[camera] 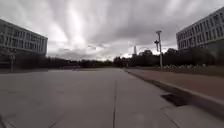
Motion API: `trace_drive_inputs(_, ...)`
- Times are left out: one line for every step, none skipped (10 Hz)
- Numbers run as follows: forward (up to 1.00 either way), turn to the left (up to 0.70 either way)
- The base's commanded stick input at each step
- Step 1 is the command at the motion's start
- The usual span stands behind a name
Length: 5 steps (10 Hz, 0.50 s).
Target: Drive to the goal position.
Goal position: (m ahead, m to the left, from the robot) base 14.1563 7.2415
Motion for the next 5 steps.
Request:
trace_drive_inputs(0.7,0.0)
trace_drive_inputs(0.7,0.0)
trace_drive_inputs(0.7,0.0)
trace_drive_inputs(0.7,0.0)
trace_drive_inputs(0.7,0.0)
